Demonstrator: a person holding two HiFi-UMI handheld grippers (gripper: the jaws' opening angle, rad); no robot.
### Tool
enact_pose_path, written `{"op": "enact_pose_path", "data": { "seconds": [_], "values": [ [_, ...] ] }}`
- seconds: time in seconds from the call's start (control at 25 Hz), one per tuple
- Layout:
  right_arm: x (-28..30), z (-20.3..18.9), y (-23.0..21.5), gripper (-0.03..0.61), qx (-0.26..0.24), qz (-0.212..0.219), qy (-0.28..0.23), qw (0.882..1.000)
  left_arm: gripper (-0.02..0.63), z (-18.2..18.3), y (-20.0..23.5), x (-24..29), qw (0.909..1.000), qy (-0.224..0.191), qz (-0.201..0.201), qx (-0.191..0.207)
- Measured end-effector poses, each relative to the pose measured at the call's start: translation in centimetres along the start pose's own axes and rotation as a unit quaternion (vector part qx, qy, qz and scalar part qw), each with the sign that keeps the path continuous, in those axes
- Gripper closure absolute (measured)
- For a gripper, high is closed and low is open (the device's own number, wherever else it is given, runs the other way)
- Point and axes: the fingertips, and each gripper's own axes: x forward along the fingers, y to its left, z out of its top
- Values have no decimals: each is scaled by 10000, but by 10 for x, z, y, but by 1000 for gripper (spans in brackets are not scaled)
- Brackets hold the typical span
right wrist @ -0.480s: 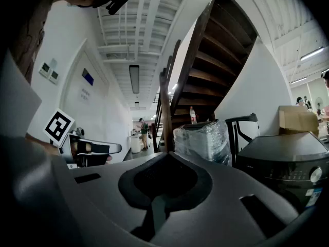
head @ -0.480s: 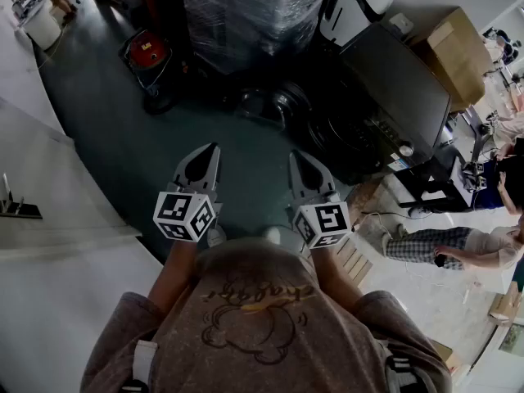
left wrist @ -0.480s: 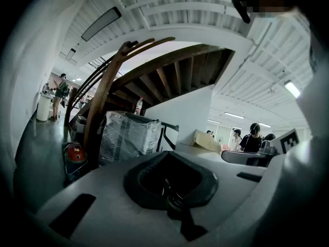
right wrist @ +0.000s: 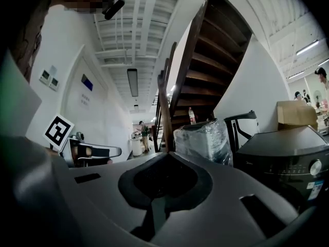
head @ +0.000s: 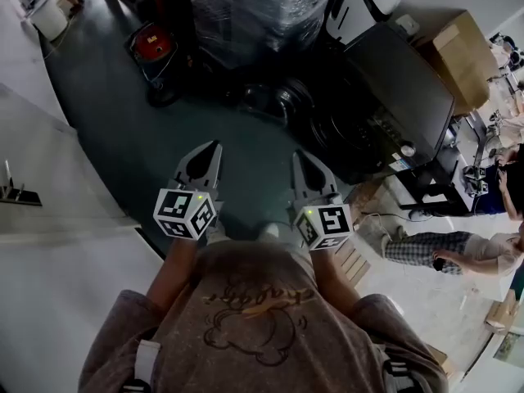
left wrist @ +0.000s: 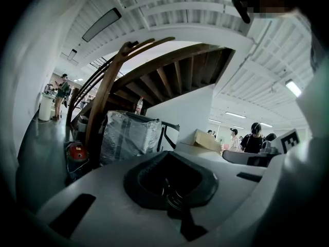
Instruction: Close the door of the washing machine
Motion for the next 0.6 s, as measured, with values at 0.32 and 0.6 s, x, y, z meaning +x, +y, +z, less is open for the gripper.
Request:
{"op": "enact_pose_path", "data": {
  "seconds": [0.32,0.6],
  "values": [
    [-42,-13,-40,580,64,215,86,9997,612,-19,-45,8,9996,-92,246,-113],
    [-46,-20,-57,580,131,315,125,9993,612,-22,-63,12,9994,-114,329,-43]
  ]
}}
